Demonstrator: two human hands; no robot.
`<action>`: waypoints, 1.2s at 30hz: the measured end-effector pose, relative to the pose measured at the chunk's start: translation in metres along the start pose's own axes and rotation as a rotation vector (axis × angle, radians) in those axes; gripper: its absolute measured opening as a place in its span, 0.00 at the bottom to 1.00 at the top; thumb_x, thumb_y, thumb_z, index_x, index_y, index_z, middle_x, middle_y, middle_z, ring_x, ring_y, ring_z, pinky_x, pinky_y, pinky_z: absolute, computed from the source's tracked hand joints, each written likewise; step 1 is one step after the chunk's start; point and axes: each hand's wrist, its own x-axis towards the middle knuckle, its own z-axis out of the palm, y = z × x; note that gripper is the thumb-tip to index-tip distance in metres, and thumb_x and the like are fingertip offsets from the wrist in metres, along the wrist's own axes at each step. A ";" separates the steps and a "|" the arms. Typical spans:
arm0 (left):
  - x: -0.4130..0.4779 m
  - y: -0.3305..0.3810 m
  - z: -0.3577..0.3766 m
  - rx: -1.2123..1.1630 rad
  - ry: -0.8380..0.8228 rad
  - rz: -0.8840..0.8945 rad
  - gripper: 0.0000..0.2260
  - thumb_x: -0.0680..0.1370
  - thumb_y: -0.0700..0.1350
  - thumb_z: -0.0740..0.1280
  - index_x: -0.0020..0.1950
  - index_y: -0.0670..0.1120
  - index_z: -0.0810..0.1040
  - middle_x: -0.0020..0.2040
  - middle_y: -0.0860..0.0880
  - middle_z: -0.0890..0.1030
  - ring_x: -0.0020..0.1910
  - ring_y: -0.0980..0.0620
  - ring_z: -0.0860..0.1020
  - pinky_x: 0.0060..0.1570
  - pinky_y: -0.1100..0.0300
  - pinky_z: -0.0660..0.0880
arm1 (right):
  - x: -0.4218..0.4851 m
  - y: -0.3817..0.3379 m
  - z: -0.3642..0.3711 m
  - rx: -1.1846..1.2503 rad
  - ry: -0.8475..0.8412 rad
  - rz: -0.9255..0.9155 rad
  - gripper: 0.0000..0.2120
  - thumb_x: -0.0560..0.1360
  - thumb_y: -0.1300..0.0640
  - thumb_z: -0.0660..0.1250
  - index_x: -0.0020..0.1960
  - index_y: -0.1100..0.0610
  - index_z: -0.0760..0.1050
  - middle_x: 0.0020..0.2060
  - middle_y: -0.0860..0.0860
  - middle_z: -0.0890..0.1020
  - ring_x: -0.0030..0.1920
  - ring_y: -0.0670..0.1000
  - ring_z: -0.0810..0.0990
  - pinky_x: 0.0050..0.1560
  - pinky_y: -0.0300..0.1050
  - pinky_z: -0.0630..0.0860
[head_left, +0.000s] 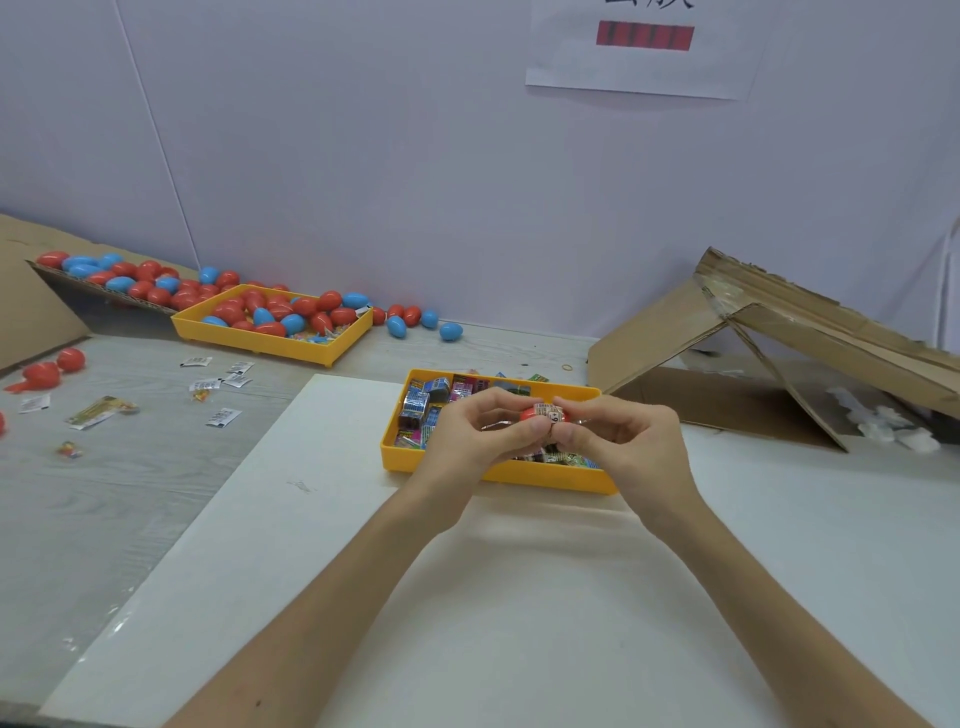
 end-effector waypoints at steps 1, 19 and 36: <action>0.000 0.001 0.000 -0.035 -0.011 -0.008 0.10 0.68 0.46 0.76 0.48 0.47 0.86 0.48 0.45 0.86 0.48 0.48 0.85 0.48 0.59 0.81 | 0.001 0.000 0.000 0.028 0.005 0.013 0.15 0.68 0.57 0.77 0.54 0.56 0.84 0.45 0.52 0.88 0.45 0.53 0.87 0.45 0.40 0.82; 0.000 0.001 -0.001 -0.177 -0.057 -0.033 0.12 0.73 0.36 0.73 0.54 0.47 0.86 0.49 0.49 0.86 0.52 0.49 0.85 0.51 0.62 0.80 | 0.003 -0.002 -0.005 0.118 -0.015 0.066 0.09 0.70 0.54 0.74 0.50 0.48 0.86 0.47 0.53 0.87 0.50 0.53 0.86 0.49 0.42 0.82; 0.010 -0.008 -0.034 1.230 0.177 0.243 0.08 0.81 0.46 0.67 0.57 0.51 0.84 0.55 0.54 0.83 0.54 0.55 0.78 0.54 0.55 0.77 | 0.054 -0.007 -0.018 0.640 0.069 0.720 0.13 0.79 0.63 0.66 0.63 0.66 0.75 0.54 0.62 0.85 0.52 0.55 0.86 0.47 0.44 0.84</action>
